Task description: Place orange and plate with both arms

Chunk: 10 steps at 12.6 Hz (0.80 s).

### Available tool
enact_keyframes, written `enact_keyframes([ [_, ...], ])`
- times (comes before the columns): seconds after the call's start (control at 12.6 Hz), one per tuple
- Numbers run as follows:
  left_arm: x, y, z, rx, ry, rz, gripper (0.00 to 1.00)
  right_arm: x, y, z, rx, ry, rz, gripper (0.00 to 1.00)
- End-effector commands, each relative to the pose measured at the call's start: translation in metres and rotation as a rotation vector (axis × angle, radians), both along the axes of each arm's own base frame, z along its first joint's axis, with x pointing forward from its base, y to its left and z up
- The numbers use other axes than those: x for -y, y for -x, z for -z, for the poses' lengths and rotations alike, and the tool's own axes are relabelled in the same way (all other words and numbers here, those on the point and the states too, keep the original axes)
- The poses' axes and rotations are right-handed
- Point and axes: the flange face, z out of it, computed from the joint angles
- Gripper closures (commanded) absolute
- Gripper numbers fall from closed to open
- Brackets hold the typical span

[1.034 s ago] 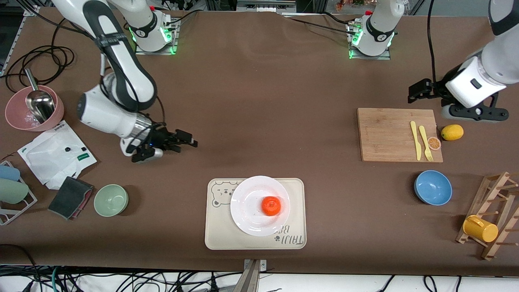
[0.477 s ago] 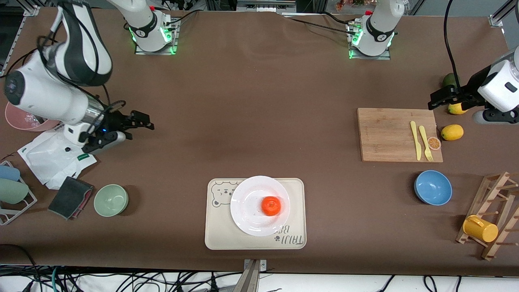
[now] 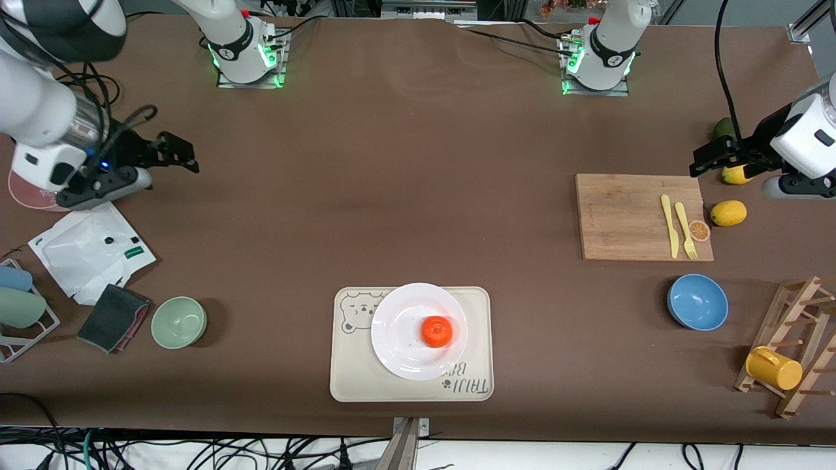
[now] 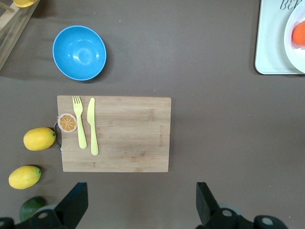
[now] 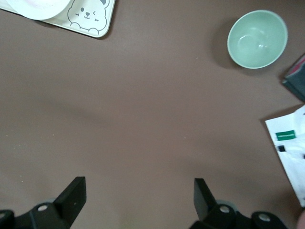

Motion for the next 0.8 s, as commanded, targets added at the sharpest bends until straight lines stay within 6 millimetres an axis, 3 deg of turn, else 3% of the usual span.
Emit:
enact_keyframes([
  [0.0,-0.004,0.0,-0.007,0.016,-0.009,0.002,0.0,0.002,-0.005,-0.037,0.006,0.053,0.0,0.0],
  [0.16,-0.004,0.001,-0.008,0.017,-0.009,0.002,0.0,0.005,-0.004,-0.049,0.011,0.074,-0.001,0.0],
  [0.48,-0.01,-0.002,-0.017,0.044,-0.098,0.012,0.0,0.011,-0.005,-0.047,0.011,0.089,0.009,0.0],
  [0.72,-0.01,-0.002,-0.02,0.051,-0.067,0.006,0.0,0.012,-0.006,-0.046,0.009,0.086,0.012,0.0],
])
